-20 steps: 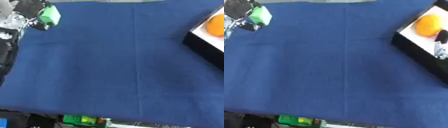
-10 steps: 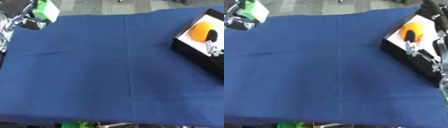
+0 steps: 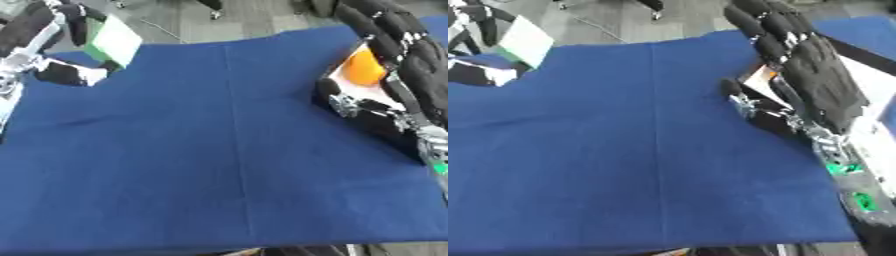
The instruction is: Pick up the objects with one hand, pass them to the other hand, and then place them into the box on the other side of the table.
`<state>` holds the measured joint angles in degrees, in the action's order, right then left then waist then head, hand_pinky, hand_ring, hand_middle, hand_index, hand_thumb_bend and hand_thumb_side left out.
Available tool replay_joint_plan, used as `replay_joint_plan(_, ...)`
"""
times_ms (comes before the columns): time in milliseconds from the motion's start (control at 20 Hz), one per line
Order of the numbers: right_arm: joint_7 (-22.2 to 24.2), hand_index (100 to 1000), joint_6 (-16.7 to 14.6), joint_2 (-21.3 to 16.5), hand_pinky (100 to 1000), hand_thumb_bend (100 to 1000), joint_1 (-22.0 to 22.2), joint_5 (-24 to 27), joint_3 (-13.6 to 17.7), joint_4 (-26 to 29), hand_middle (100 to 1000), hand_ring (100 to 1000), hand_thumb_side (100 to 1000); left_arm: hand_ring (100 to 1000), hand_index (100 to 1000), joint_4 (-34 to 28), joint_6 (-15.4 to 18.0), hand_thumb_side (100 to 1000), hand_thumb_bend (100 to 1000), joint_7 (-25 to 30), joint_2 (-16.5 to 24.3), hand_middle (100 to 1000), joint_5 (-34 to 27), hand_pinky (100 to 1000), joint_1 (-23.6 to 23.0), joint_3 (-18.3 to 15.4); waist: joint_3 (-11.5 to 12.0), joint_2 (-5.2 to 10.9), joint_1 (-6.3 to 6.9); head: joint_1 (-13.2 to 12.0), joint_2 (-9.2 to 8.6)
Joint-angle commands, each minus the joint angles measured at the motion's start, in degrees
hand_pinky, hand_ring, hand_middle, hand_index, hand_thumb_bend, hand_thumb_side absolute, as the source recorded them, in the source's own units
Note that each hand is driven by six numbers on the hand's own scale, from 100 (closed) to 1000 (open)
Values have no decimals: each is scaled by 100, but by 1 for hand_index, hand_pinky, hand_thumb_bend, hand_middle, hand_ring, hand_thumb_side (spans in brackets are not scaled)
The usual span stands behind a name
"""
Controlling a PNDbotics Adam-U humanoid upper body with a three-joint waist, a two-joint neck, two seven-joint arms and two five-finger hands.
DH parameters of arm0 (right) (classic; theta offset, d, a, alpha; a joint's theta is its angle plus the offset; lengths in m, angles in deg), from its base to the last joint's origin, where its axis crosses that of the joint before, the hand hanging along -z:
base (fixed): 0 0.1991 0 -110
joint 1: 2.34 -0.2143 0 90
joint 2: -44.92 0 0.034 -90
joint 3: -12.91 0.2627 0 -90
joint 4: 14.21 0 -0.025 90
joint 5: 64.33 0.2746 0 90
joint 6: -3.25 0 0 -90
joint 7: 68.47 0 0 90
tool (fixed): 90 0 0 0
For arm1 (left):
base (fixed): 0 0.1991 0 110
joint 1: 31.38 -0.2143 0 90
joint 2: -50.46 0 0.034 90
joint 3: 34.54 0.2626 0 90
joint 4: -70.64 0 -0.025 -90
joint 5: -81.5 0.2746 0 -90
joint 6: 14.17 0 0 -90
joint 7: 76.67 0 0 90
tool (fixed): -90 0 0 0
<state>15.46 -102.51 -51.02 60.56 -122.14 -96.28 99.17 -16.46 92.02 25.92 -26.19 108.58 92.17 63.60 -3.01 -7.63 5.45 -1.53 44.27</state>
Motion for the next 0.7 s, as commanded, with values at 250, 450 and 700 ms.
replay_joint_plan(250,-103,1000,-320,-47,1000,347,-434,-234,-356,121,1000,1000,100,354,385,-437,-325,259,100,995,-443,318,-1329,629,147,401,66,132,-56,106,-15)
replay_joint_plan(450,-73,1000,-412,5,1000,357,-594,-248,-555,121,1000,1000,100,353,383,-492,-403,261,100,1394,-681,317,-1633,628,290,623,93,123,-61,109,-15)
replay_joint_plan(700,26,1000,-492,66,1000,361,-699,-168,-713,121,1000,1000,100,351,381,-498,-555,263,100,1685,-842,315,-2047,626,413,763,110,114,-65,83,-15)
